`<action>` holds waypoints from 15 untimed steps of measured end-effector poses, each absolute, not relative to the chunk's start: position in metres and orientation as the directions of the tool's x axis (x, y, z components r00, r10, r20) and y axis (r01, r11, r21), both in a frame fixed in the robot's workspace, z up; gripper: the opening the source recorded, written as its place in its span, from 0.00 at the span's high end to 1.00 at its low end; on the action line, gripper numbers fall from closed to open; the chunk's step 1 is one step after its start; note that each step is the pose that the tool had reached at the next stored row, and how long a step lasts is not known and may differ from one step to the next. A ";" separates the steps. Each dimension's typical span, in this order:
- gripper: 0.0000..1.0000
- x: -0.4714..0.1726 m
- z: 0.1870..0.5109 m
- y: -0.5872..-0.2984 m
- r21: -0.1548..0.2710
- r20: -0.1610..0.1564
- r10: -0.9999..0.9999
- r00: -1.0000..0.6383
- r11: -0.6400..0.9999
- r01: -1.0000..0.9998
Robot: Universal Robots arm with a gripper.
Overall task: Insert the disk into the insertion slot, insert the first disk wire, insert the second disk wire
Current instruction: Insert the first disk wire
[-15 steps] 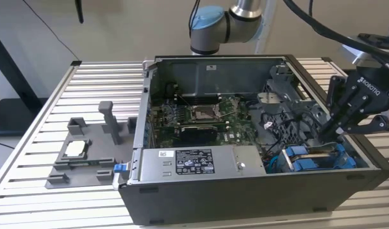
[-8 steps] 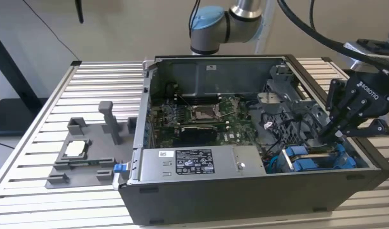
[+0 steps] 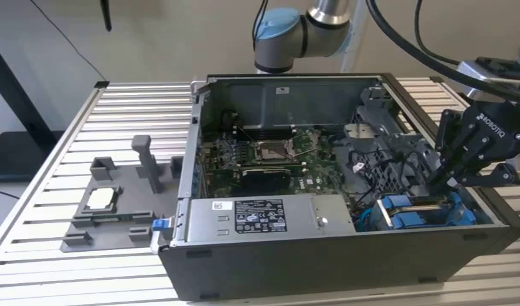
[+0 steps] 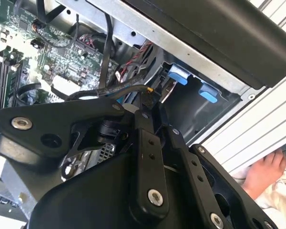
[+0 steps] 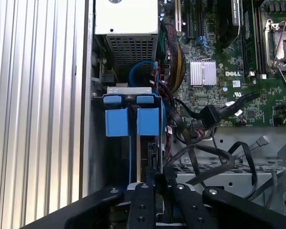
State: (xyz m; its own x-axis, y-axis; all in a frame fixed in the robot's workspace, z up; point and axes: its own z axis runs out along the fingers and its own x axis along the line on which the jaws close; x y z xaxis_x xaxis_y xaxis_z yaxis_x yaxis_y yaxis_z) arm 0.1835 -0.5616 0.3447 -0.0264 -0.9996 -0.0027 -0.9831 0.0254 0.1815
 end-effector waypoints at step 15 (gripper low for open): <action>0.81 0.183 0.338 -0.562 0.180 -0.003 -0.999 -0.035 0.034 -0.983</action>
State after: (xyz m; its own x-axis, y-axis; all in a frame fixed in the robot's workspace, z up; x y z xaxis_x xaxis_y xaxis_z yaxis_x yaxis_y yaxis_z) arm 0.1834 -0.5616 0.3382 -0.0347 -0.9994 -0.0026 -0.9831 0.0337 0.1801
